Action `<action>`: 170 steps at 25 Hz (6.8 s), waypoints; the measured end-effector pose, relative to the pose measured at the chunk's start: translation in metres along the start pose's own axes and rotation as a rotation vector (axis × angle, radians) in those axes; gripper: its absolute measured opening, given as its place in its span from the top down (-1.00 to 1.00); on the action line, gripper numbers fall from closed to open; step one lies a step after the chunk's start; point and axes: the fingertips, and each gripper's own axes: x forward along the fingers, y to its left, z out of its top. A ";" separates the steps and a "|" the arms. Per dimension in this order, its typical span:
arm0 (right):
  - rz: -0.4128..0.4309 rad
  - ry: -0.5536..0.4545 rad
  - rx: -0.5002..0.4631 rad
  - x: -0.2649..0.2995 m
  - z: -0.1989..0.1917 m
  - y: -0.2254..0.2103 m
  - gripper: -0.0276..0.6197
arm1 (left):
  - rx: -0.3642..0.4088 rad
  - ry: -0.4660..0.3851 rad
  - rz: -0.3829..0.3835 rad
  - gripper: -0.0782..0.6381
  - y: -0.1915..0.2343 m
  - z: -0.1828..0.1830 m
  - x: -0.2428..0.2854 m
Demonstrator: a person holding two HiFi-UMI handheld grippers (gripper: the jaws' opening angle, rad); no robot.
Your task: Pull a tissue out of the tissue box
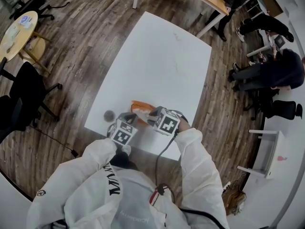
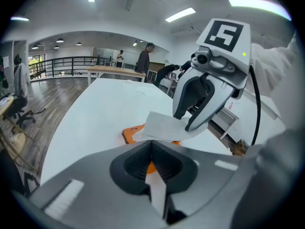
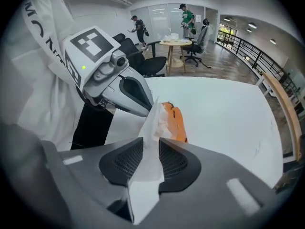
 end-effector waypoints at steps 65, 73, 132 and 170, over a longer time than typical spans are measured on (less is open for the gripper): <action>-0.059 -0.167 0.052 -0.030 0.025 0.014 0.90 | 0.010 0.046 -0.005 0.78 0.011 -0.013 0.007; -0.048 -0.232 0.080 -0.042 0.031 0.016 0.90 | 0.013 0.050 -0.003 0.78 0.011 -0.014 0.009; 0.033 -0.686 0.258 -0.142 0.069 0.025 0.91 | 0.018 0.066 0.004 0.78 0.011 -0.021 0.009; -0.157 -0.887 0.399 -0.177 0.031 0.033 0.91 | 0.106 -0.064 0.044 0.78 0.006 0.022 -0.055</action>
